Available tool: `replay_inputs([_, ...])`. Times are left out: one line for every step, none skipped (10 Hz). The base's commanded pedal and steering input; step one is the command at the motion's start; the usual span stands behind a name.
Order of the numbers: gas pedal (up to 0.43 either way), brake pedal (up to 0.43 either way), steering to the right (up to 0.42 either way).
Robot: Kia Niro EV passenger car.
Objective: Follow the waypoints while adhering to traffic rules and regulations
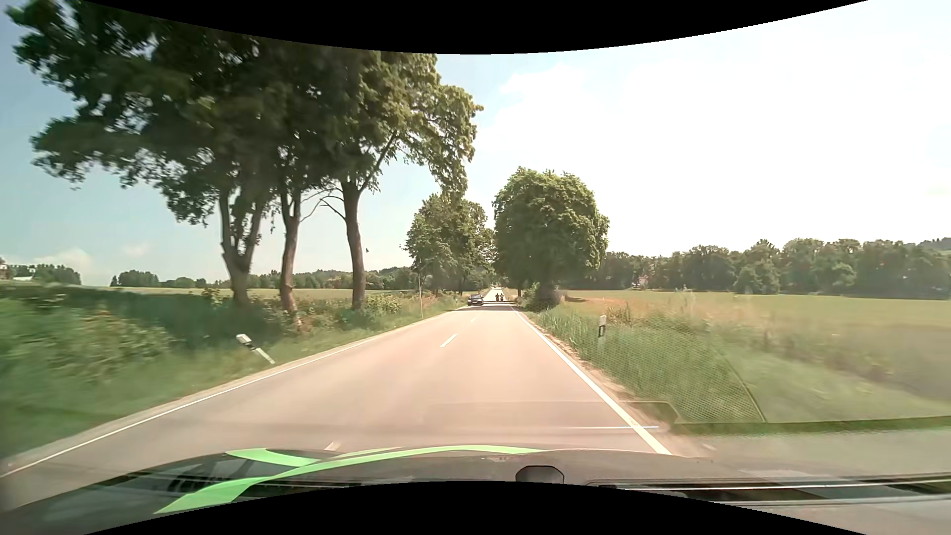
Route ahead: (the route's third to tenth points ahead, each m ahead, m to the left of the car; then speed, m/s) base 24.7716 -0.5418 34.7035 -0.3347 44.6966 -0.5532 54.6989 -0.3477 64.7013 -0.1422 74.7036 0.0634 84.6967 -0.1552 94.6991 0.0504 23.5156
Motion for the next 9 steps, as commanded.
replay_inputs([0.26, 0.0, 0.0])
replay_inputs([0.26, 0.0, -0.003])
replay_inputs([0.268, 0.0, -0.004])
replay_inputs([0.268, 0.0, -0.004])
replay_inputs([0.28, 0.0, -0.004])
replay_inputs([0.28, 0.0, -0.004])
replay_inputs([0.26, 0.0, -0.004])
replay_inputs([0.177, 0.0, -0.004])
replay_inputs([0.177, 0.0, -0.004])
